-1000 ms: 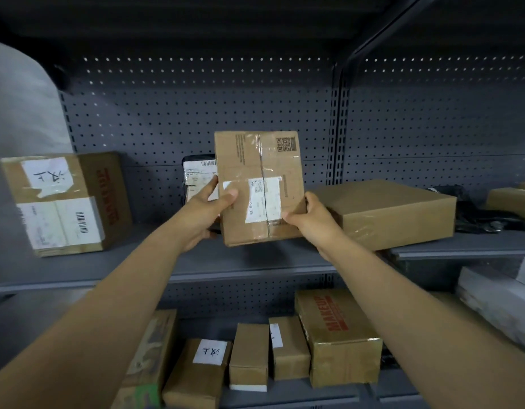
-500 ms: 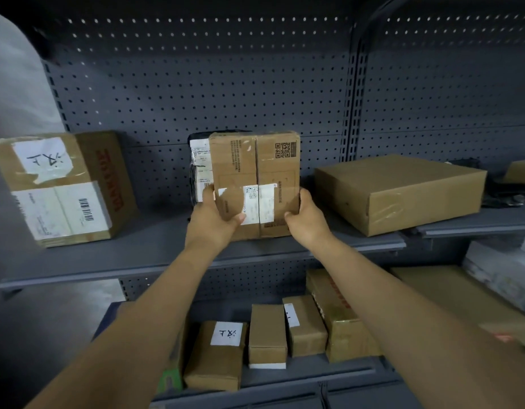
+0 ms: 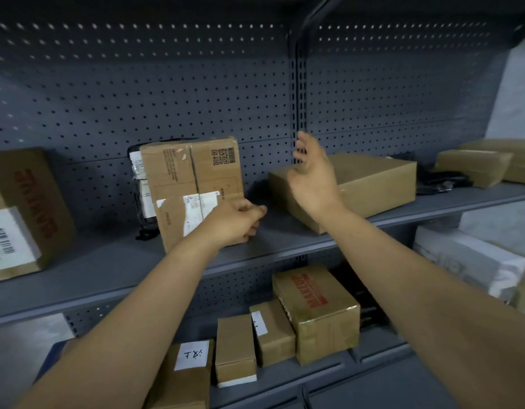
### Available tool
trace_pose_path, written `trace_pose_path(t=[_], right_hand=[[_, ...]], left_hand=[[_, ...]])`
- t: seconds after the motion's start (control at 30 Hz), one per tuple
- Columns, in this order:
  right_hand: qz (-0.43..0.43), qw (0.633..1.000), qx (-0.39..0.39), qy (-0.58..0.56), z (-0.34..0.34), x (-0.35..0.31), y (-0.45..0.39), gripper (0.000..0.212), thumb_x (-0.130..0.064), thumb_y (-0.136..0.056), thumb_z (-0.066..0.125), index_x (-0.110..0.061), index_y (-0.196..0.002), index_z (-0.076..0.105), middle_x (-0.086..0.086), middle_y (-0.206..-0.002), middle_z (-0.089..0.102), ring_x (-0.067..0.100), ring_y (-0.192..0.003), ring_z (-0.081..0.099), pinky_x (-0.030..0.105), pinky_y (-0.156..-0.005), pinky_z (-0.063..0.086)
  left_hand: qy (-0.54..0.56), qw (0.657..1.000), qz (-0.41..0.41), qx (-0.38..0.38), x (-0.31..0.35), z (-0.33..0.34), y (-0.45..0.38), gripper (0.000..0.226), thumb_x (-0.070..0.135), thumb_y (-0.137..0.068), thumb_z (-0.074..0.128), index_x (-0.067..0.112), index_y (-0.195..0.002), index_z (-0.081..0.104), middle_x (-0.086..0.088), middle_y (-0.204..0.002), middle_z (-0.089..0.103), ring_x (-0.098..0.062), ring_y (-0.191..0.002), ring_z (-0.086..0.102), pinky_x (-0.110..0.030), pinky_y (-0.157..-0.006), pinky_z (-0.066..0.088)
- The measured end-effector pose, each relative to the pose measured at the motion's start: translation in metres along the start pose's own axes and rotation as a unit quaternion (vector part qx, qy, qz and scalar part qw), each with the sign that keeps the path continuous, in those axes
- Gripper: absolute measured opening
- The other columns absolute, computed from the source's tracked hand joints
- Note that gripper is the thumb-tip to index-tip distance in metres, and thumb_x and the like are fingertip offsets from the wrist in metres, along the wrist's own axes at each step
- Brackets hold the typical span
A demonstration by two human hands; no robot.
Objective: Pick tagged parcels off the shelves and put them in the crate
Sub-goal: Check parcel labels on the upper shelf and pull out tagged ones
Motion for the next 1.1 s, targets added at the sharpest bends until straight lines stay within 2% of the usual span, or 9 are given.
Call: trace_pose_path(t=[0.07,0.13,0.27,0.43,0.53,0.63,0.87,1.0,1.1], right_hand=[[-0.014,0.999,0.031,-0.01,-0.038,0.004,-0.014,0.061,0.007,-0.093,0.049,-0.012,-0.149,0.033,0.009,-0.149,0.039,0.02,-0.136,0.043,0.027,-0.11,0.039],[-0.03,0.997,0.063,0.03,-0.078,0.016,-0.025,0.056,0.005,-0.093,0.051,-0.013,-0.145,0.038,0.007,-0.146,0.041,0.017,-0.133,0.044,0.019,-0.104,0.038],[-0.029,0.986,0.087,0.14,-0.148,0.063,-0.044,0.046,-0.006,-0.095,0.055,-0.013,-0.139,0.044,0.006,-0.143,0.042,0.022,-0.132,0.04,0.025,-0.101,0.036],[0.119,0.967,0.003,0.225,-0.195,0.145,-0.064,0.064,-0.044,-0.096,0.053,-0.014,-0.149,0.033,0.014,-0.15,0.036,0.035,-0.139,0.028,0.044,-0.109,0.032],[0.213,0.96,-0.098,0.153,-0.189,0.178,-0.064,0.067,-0.053,-0.098,0.044,-0.016,-0.152,0.03,0.014,-0.151,0.038,0.035,-0.137,0.038,0.04,-0.105,0.036],[0.226,0.964,-0.116,0.075,-0.184,0.189,-0.064,0.06,-0.052,-0.098,0.046,-0.016,-0.145,0.039,0.011,-0.141,0.049,0.031,-0.125,0.047,0.036,-0.095,0.04],[0.247,0.956,-0.087,-0.13,-0.175,0.189,-0.061,0.043,-0.04,-0.092,0.059,-0.024,-0.13,0.049,0.0,-0.124,0.052,0.024,-0.112,0.052,0.054,-0.103,0.045],[0.234,0.945,-0.074,-0.216,-0.179,0.172,-0.068,0.032,-0.038,-0.098,0.052,-0.02,-0.124,0.054,-0.005,-0.114,0.057,0.016,-0.104,0.057,0.049,-0.099,0.05],[0.228,0.948,-0.089,-0.204,-0.185,0.16,-0.073,0.038,-0.05,-0.099,0.046,-0.023,-0.125,0.055,-0.004,-0.123,0.059,0.021,-0.117,0.057,0.046,-0.1,0.05]], left_hand=[[0.005,1.0,-0.002,0.003,0.02,0.019,-0.01,0.022,0.037,-0.1,0.051,0.017,-0.107,0.058,-0.006,-0.108,0.065,-0.018,-0.092,0.065,-0.036,-0.089,0.054],[0.023,0.999,-0.012,0.021,0.034,0.036,-0.023,0.03,0.037,-0.103,0.045,0.014,-0.12,0.053,-0.01,-0.12,0.062,-0.021,-0.098,0.064,-0.037,-0.092,0.052],[0.161,0.979,-0.093,0.083,0.041,0.068,-0.046,0.063,0.047,-0.099,0.049,0.009,-0.148,0.035,-0.014,-0.138,0.053,-0.029,-0.12,0.056,-0.04,-0.1,0.05],[0.292,0.938,-0.161,0.093,0.034,0.108,-0.06,0.05,0.049,-0.095,0.056,0.013,-0.129,0.057,-0.009,-0.114,0.066,-0.025,-0.099,0.063,-0.039,-0.091,0.053],[0.314,0.925,-0.19,0.099,0.034,0.118,-0.053,0.038,0.044,-0.096,0.057,0.011,-0.114,0.062,-0.01,-0.096,0.067,-0.024,-0.082,0.063,-0.035,-0.066,0.051],[0.346,0.91,-0.204,0.107,0.038,0.122,-0.045,0.035,0.043,-0.097,0.055,0.01,-0.107,0.063,-0.011,-0.093,0.067,-0.027,-0.082,0.063,-0.04,-0.068,0.053],[0.38,0.902,-0.174,0.11,0.05,0.105,-0.024,0.025,0.038,-0.09,0.064,0.018,-0.103,0.059,-0.012,-0.101,0.065,-0.03,-0.096,0.063,-0.049,-0.086,0.052],[0.391,0.903,-0.113,0.138,0.071,0.085,-0.017,0.026,0.033,-0.088,0.068,0.02,-0.108,0.06,-0.009,-0.106,0.067,-0.028,-0.096,0.066,-0.047,-0.075,0.057],[0.4,0.903,-0.04,0.152,0.084,0.065,-0.014,0.023,0.026,-0.091,0.063,0.019,-0.113,0.06,-0.005,-0.109,0.067,-0.023,-0.094,0.066,-0.037,-0.062,0.061]])
Point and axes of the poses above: each hand's wrist, its own y-axis away from the middle knuckle, its own z-axis out of the palm, x = y × z, the point moved 8 cm from there along -y, towards the middle knuckle
